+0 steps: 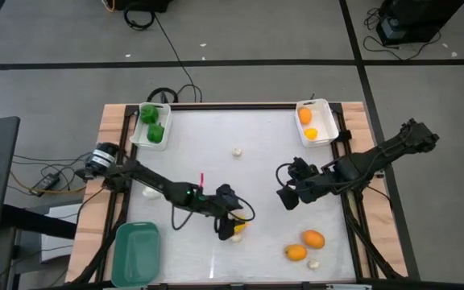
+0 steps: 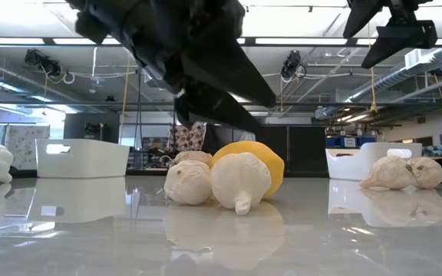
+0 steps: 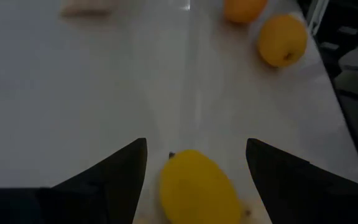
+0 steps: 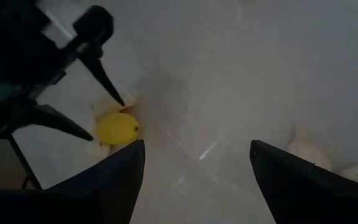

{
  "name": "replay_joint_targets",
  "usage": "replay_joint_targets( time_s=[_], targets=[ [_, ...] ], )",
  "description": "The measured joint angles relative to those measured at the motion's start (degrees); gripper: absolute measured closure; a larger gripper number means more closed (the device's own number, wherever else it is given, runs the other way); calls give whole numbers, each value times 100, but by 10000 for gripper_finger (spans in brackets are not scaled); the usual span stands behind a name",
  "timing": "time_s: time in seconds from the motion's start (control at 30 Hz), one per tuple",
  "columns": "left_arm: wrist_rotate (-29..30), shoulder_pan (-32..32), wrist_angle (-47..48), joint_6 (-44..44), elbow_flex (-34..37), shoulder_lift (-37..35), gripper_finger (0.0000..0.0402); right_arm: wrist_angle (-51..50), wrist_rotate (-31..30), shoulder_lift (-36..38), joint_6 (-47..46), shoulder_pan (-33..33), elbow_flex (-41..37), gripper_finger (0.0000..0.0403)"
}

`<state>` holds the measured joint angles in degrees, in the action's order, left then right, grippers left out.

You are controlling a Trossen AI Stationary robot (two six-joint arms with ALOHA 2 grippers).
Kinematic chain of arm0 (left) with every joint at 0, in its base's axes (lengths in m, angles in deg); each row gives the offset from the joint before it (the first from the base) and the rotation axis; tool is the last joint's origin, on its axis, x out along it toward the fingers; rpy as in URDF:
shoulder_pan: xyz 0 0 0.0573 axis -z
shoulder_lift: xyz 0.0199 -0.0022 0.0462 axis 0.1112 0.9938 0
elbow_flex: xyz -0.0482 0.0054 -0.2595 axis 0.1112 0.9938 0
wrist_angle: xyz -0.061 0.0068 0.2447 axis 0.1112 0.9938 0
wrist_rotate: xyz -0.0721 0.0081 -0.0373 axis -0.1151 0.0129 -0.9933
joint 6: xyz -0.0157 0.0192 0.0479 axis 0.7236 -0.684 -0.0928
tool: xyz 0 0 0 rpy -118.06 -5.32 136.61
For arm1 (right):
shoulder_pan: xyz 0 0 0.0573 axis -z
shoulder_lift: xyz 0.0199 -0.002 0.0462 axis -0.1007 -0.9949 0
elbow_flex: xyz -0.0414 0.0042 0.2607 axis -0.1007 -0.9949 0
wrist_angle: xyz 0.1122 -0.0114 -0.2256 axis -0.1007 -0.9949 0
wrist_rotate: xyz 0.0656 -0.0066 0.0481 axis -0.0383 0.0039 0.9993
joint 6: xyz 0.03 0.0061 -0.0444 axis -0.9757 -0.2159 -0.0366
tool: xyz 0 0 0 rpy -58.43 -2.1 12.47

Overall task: Sort produce into baskets
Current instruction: Put the yellow lemon into the right white bin

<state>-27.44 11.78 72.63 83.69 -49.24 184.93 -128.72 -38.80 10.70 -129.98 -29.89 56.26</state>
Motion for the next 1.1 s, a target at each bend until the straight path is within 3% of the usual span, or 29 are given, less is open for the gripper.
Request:
replay_joint_targets(
  time_s=[0.17, 0.47, 0.77, 1.1],
  targets=[
    [-358, -4, 293, 14, -406, 494, 122, -39, 3, 0, -112, -177, -52, 102],
    [-691, -6, 1820, 426, -1194, 995, 122, 47, 129, 0, -830, -541, -444, 102],
    [-672, -58, 1801, 497, -1192, 1004, 148, 181, 105, 0, -1374, -669, -755, 102],
    [-838, -396, 1728, 506, -1176, 999, 143, 890, -191, 0, -1335, -669, -789, 102]
  ],
)
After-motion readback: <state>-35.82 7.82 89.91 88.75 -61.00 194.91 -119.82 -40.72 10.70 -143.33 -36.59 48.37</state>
